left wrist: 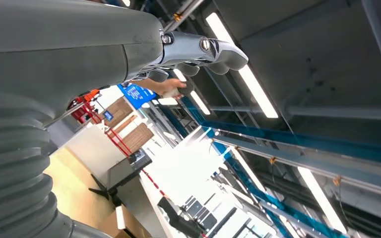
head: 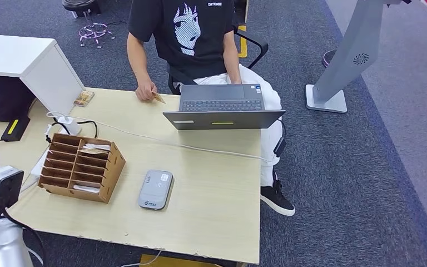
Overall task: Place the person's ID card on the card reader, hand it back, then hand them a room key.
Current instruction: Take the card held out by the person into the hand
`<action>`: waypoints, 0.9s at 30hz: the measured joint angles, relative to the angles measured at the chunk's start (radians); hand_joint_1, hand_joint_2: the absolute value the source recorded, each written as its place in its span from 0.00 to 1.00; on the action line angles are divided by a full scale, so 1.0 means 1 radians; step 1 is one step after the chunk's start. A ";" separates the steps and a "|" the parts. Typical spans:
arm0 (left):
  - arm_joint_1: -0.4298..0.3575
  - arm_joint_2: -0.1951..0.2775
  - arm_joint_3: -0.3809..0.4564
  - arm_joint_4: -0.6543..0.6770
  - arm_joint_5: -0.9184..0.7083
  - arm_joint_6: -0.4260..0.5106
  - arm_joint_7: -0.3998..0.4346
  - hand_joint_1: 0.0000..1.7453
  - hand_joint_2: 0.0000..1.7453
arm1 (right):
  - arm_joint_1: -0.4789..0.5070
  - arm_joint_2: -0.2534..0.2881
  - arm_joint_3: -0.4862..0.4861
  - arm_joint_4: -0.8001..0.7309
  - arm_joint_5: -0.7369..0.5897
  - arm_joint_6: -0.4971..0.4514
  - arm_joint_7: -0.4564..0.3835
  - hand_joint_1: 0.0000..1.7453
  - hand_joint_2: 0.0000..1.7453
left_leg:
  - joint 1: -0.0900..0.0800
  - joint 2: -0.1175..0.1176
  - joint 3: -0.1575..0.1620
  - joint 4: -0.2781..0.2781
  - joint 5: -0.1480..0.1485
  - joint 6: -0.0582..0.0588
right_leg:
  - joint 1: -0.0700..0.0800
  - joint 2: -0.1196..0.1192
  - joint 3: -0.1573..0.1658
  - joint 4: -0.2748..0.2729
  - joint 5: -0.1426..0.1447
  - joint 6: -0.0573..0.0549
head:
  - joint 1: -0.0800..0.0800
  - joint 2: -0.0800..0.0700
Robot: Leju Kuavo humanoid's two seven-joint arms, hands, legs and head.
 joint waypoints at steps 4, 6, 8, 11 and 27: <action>-0.047 0.034 -0.015 0.067 -0.015 0.000 0.008 0.00 1.00 | 0.000 -0.001 0.000 0.000 0.000 0.001 0.000 0.00 0.00 | 0.000 0.001 0.000 0.000 0.000 0.000 | 0.000 0.001 -0.001 0.000 0.000 0.000 | 0.000 0.000; -0.063 0.045 -0.020 0.094 -0.024 0.000 0.013 0.00 1.00 | 0.000 -0.001 0.000 0.000 0.000 0.001 -0.001 0.00 0.00 | 0.000 0.001 0.000 0.000 0.000 0.000 | 0.000 0.001 -0.001 0.000 0.000 0.000 | 0.000 0.000; -0.082 0.056 -0.026 0.122 -0.053 0.000 0.030 0.00 1.00 | -0.001 -0.001 0.000 0.000 0.000 0.001 -0.001 0.00 0.00 | 0.000 0.001 -0.001 0.000 0.000 0.000 | 0.000 0.001 -0.002 0.000 0.000 0.000 | 0.000 0.000; -0.140 0.078 -0.035 0.187 -0.134 0.000 0.071 0.00 1.00 | -0.002 -0.002 0.000 0.000 -0.002 0.001 -0.002 0.00 0.00 | 0.000 0.000 -0.001 0.000 0.000 0.000 | 0.000 0.001 -0.002 0.000 0.000 0.000 | 0.000 0.000; -0.328 0.048 -0.075 0.273 -0.384 0.002 -0.075 0.00 1.00 | -0.013 -0.005 0.000 0.000 -0.006 0.008 -0.012 0.00 0.00 | 0.000 0.000 -0.003 0.000 0.002 0.000 | 0.000 0.001 -0.002 0.000 0.001 0.000 | 0.000 0.000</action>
